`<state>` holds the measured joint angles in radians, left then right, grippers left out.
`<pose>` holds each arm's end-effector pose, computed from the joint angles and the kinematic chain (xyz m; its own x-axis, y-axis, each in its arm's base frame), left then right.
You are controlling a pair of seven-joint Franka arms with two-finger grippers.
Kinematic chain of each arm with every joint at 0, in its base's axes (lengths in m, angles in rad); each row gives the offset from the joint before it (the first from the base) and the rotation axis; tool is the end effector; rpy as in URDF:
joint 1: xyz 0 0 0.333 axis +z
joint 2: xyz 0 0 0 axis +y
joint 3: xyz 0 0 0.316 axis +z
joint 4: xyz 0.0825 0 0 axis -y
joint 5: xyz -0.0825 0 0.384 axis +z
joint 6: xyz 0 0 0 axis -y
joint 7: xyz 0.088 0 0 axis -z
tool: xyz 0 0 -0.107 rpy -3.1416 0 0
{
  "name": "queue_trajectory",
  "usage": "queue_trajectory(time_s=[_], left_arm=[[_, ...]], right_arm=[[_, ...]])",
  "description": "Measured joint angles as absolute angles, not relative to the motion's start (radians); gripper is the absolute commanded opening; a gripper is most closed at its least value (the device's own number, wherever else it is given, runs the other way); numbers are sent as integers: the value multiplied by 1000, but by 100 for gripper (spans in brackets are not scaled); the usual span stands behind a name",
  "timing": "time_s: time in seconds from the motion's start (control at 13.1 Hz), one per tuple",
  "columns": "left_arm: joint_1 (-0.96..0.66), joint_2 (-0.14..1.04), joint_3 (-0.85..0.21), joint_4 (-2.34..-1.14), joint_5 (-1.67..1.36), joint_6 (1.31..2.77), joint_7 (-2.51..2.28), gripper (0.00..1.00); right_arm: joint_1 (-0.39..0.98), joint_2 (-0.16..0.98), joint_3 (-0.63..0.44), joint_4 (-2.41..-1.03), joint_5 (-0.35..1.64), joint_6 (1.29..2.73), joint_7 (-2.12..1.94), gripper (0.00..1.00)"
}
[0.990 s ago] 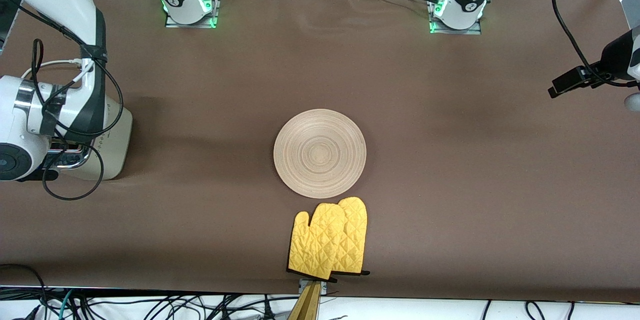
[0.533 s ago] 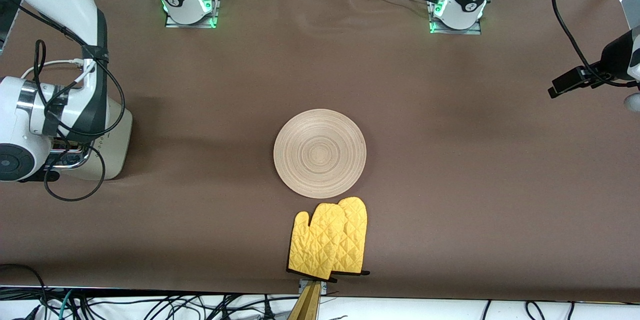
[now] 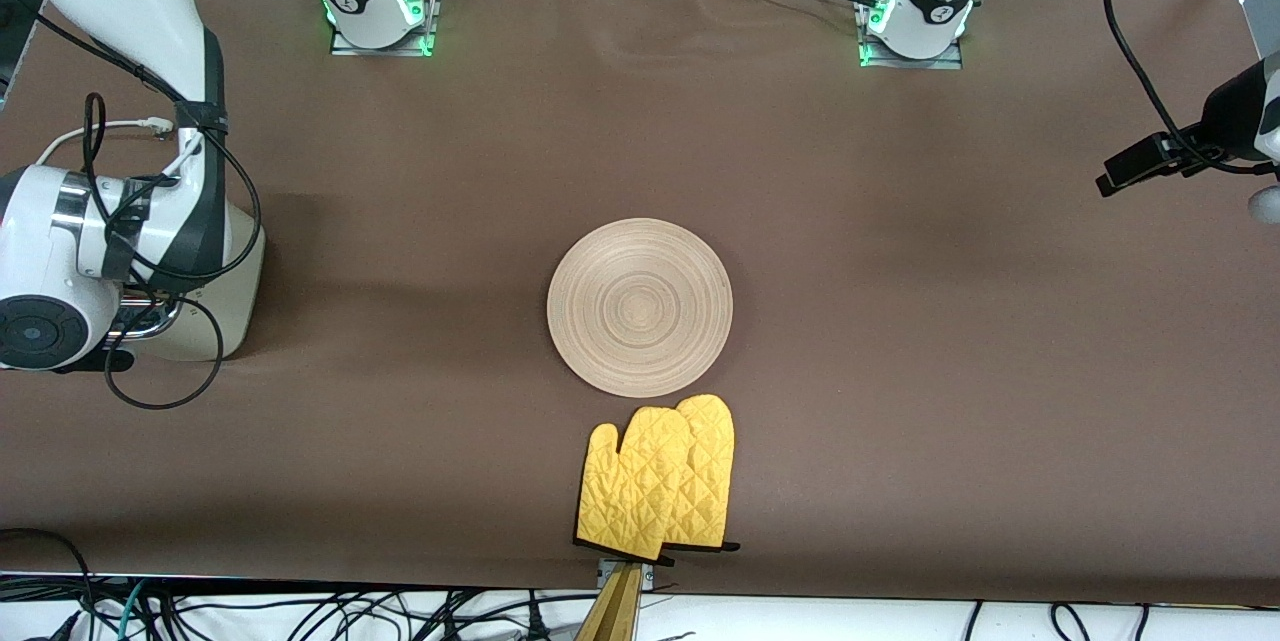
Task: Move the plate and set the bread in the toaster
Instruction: 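Lower the bread slice into the toaster slot with the right gripper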
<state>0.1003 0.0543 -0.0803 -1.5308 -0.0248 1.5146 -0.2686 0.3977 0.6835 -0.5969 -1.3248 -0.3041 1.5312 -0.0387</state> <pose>0.5648 0.0098 0.6083 0.9562 0.2829 -0.0755 0.2844 -0.9587 0.0095 0.6729 -0.0772 0.3780 0.9089 -0.1934 -0.3695 0.0676 -0.8060 0.5881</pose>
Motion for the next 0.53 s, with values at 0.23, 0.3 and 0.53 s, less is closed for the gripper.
queue_trajectory(time_s=[0.23, 0.3, 0.53], left_arm=[[100, 54, -80, -1531, -25, 1515, -269, 100], [100, 54, -80, -1531, -25, 1515, -269, 100], [100, 54, -80, -1531, -25, 1515, -269, 100]], right_arm=[[399, 702, -597, -1325, -263, 1546, -38, 0], [399, 707, -597, -1325, -254, 1549, -38, 0], [399, 718, -597, -1325, -233, 1559, -38, 68]])
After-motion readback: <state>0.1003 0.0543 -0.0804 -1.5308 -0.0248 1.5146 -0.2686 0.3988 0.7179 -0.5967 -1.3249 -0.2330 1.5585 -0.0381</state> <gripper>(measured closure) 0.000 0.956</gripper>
